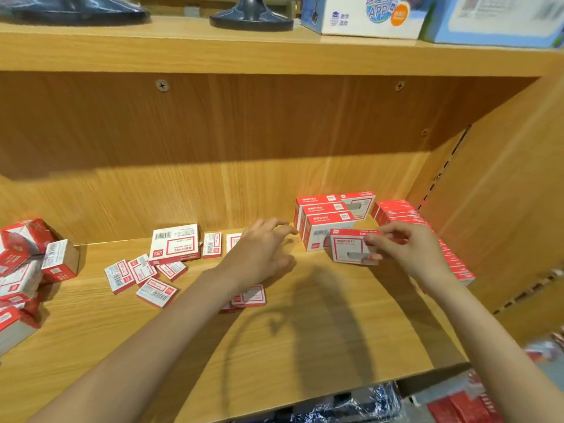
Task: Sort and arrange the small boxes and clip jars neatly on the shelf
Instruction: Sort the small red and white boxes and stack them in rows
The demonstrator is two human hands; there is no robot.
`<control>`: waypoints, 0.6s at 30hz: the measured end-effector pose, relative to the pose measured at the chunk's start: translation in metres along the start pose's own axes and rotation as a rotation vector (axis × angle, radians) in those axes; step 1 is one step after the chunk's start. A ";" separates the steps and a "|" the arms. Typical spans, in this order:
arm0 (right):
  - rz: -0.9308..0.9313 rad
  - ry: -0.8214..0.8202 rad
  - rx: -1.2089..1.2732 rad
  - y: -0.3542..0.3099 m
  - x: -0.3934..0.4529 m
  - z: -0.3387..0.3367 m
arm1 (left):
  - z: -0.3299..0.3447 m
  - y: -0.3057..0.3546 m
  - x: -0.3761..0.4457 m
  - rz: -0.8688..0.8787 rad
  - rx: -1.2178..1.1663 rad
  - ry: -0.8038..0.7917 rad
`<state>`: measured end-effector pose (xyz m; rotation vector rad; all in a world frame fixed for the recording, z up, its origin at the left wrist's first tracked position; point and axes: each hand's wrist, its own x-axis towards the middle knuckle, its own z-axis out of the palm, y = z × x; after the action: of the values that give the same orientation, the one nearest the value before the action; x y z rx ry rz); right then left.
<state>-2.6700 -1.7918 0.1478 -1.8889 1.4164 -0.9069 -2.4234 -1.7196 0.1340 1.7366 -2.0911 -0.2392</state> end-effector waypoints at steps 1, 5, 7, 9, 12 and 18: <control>-0.042 0.001 -0.070 0.003 0.001 -0.006 | 0.001 0.003 0.003 0.014 -0.023 0.032; -0.110 -0.131 -0.163 0.012 0.001 -0.017 | 0.012 0.016 0.019 0.056 -0.082 0.120; -0.182 -0.188 -0.311 0.017 0.005 -0.019 | 0.018 0.023 0.027 0.067 -0.091 0.151; -0.235 -0.233 -0.465 0.017 0.012 -0.026 | 0.024 0.028 0.036 0.071 -0.078 0.165; -0.244 -0.182 -0.603 0.015 0.023 -0.041 | 0.029 0.030 0.047 0.046 -0.086 0.193; -0.272 -0.121 -0.506 0.011 0.058 -0.028 | 0.036 0.035 0.057 -0.064 -0.091 0.256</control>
<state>-2.6875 -1.8526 0.1653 -2.5137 1.4310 -0.5688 -2.4778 -1.7724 0.1269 1.6849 -1.8177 -0.1206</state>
